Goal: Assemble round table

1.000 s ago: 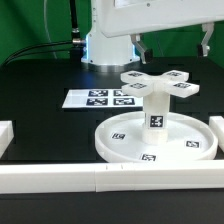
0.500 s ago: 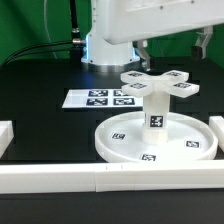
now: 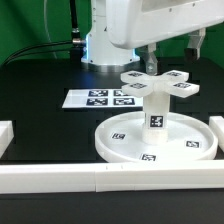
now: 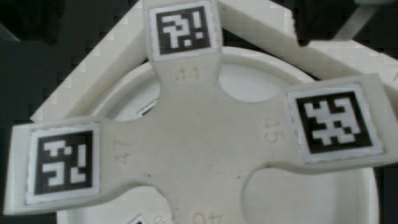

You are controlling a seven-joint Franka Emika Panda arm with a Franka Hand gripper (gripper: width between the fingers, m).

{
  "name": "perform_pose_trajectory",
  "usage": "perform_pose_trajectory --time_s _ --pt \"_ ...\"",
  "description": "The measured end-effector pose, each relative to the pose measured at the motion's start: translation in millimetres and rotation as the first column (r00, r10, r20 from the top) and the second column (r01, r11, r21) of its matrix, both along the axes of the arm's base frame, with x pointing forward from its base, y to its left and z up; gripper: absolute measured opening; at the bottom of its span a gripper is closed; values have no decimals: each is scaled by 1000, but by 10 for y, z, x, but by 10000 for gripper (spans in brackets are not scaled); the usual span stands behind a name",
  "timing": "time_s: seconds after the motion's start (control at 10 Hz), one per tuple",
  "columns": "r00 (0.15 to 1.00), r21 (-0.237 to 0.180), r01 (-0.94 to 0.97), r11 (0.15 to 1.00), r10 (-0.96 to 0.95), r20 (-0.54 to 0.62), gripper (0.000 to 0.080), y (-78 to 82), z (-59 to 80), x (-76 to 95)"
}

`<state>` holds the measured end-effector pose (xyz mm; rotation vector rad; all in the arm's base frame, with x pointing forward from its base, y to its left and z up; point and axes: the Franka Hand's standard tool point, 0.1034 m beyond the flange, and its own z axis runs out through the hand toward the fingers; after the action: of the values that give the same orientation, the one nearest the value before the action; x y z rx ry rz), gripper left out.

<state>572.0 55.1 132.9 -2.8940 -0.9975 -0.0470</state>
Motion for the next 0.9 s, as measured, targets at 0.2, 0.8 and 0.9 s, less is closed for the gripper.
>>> perform_pose_trajectory --time_s 0.2,0.8,0.9 --pt "985 -4 -175 985 175 14 649 -31 -11 1" --pt "656 -140 -742 655 753 51 649 -99 -85 128" --pt "594 -148 -792 593 804 41 649 -114 -87 129"
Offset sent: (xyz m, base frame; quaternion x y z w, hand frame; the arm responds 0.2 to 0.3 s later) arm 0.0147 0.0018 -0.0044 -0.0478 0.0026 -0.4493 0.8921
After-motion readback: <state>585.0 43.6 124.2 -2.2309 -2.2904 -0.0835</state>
